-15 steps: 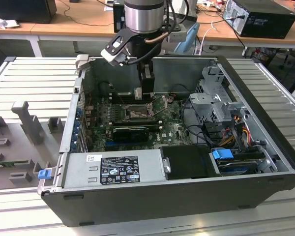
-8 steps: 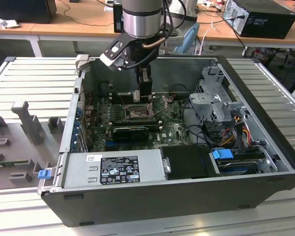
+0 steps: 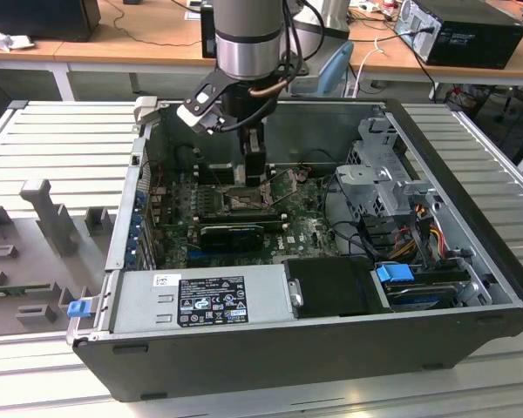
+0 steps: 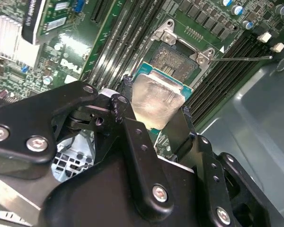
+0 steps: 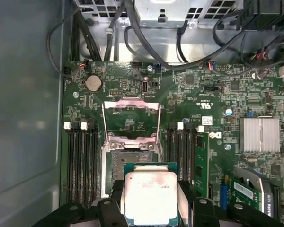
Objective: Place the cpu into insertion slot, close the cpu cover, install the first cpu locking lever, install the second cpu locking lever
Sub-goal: 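Place the cpu into insertion slot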
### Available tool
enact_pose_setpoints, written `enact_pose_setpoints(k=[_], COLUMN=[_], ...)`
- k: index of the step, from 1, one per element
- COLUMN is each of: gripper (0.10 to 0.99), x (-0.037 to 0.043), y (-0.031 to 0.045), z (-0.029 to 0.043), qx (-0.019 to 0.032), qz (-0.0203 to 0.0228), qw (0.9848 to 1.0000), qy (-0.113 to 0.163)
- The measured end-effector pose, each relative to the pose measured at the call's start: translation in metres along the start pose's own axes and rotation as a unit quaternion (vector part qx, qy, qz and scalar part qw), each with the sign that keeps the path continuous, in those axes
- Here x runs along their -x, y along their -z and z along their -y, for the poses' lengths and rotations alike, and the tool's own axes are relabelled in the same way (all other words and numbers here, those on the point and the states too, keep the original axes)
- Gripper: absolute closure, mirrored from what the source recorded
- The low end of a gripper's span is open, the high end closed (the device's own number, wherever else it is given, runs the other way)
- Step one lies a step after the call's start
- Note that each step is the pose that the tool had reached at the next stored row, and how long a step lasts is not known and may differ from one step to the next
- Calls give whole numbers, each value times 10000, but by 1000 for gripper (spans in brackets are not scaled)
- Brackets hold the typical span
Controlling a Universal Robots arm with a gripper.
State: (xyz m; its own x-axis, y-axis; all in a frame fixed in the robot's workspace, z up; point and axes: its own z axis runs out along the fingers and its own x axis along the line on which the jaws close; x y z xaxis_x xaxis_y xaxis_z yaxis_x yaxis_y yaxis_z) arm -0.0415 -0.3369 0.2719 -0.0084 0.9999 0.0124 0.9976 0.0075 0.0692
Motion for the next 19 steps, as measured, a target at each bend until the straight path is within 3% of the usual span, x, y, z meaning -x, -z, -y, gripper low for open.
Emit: enact_pose_setpoints(k=[19], gripper=[557], x=[-109], y=[-446], z=[66], qx=[0], qz=[1], qw=[10000], qy=[0])
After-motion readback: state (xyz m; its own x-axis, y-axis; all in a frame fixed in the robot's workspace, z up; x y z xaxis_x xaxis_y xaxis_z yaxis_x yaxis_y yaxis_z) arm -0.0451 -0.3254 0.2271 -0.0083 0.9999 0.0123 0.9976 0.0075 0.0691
